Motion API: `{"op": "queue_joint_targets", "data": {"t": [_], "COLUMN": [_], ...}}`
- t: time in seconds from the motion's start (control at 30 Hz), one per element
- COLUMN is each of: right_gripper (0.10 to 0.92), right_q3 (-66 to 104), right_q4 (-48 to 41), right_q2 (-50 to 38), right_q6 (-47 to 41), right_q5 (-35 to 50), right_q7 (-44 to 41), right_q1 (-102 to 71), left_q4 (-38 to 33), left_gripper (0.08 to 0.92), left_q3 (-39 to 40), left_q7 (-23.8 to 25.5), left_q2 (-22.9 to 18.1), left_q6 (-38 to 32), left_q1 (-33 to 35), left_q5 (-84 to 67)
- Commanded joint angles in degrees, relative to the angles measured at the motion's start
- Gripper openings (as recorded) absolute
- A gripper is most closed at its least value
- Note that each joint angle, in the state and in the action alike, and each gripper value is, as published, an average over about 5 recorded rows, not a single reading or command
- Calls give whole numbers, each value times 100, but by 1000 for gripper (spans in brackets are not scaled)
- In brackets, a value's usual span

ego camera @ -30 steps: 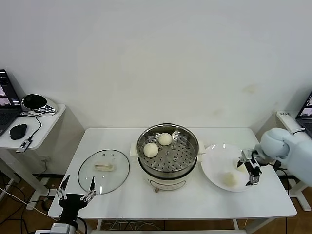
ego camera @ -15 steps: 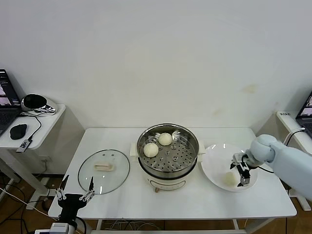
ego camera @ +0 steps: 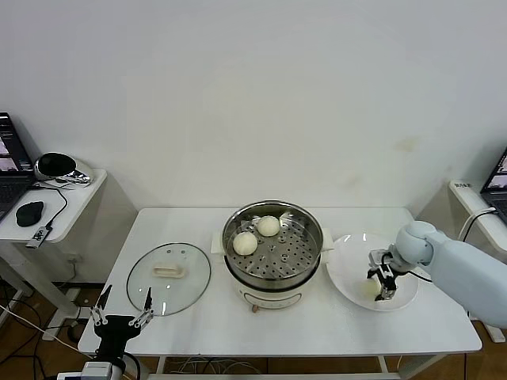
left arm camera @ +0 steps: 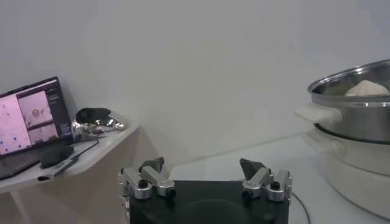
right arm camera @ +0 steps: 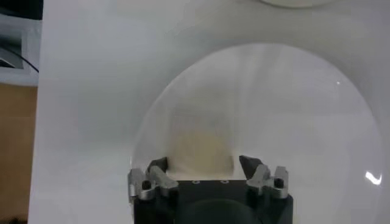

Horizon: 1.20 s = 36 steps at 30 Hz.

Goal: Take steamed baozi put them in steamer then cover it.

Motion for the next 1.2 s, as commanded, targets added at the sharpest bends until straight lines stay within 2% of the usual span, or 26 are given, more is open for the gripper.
{"op": "queue_joint_targets", "data": {"t": [0.03,0.2,0.5,0.8,1.0,1.2], "right_gripper": [584,525,533,532,534,534], "right_q3": [28,-202,-675,-1565,-2116,-2552], "right_q4": [4,262,365,485,737,724], "right_q2": [1,-266,-398,605,1393,2211], "right_q6": [-20,-47,-16,135,541,1227], "right_q5": [5,286,1094,2041,2564,2547], "right_q7": [-82,-204,-627,-632,-294,8], "right_q1": [23,533,2458,4348,4545,4215], "left_q4": [-4,-18,-4,-37,-72,-126], "left_gripper": [823,823,823,823,823,823], "left_q3": [0,0,85,81,47,7], "left_q7": [1,5,6,8,7,4], "left_q2": [5,15,58,103,78,-2], "left_q6": [-1,10,37,37,28,21], "left_q1": [5,-6,-92,-117,-97,-78], "left_q5": [-3,-3,-6,-62,-84,-98]}}
